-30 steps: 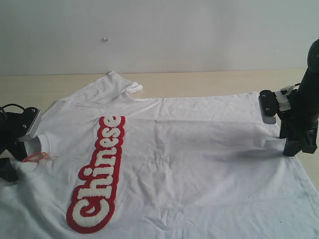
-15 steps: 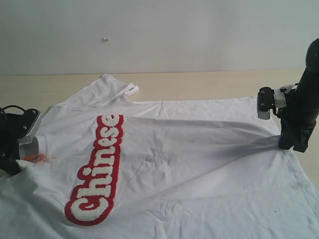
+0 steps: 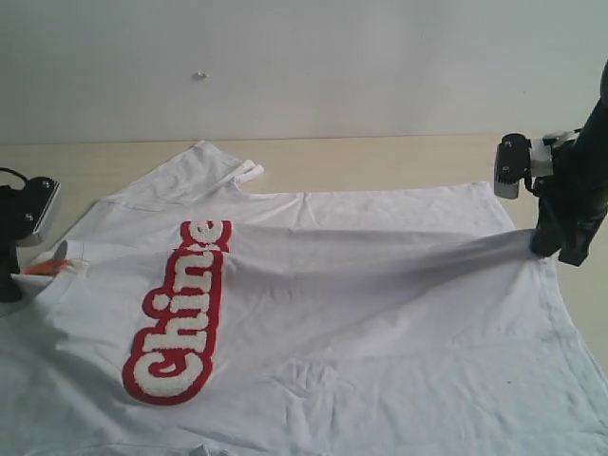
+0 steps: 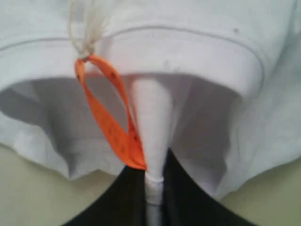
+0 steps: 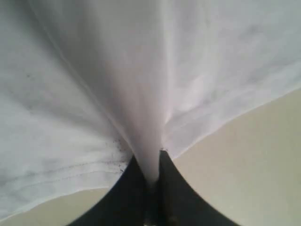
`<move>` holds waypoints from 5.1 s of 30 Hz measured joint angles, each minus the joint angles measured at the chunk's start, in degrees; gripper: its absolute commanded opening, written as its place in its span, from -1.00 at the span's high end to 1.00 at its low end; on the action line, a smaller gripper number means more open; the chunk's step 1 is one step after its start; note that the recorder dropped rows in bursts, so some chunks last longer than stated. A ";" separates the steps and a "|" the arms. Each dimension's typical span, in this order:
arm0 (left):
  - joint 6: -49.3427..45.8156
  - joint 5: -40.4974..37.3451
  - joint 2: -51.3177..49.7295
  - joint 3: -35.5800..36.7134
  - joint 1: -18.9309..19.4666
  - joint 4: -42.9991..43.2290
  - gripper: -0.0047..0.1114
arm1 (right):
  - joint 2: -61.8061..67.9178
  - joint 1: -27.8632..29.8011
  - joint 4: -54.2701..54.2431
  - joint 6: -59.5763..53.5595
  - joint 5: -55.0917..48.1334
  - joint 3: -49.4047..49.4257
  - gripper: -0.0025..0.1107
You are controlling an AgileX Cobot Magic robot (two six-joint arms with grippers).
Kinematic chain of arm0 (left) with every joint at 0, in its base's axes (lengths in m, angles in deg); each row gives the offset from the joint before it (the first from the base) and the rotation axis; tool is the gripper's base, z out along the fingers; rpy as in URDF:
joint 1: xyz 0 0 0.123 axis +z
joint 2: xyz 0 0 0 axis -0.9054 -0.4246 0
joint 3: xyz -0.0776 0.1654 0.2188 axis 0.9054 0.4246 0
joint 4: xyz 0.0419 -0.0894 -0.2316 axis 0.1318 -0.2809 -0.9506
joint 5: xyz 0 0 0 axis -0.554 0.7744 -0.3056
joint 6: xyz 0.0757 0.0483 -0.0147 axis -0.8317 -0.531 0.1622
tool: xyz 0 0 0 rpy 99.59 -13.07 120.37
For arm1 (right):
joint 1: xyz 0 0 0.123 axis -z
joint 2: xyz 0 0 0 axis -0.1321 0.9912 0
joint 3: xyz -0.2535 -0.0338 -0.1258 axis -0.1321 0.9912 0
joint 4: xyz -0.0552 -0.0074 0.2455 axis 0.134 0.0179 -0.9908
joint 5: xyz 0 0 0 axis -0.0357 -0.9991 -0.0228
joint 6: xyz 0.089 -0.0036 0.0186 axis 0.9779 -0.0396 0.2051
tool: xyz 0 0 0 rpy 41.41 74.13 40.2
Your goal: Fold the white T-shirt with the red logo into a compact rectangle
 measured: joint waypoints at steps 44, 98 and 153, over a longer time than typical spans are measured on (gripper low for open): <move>52.69 2.52 49.43 0.09 0.59 24.32 0.92 | -43.85 -0.22 -8.76 21.64 -6.07 0.00 0.96; 32.44 49.10 1.60 2.25 -0.10 12.33 0.92 | -3.40 -0.33 -14.40 16.31 34.61 2.95 0.96; 53.12 -22.76 61.53 -7.17 -5.73 20.91 0.92 | -61.56 -5.95 -16.52 42.06 -7.56 11.65 0.96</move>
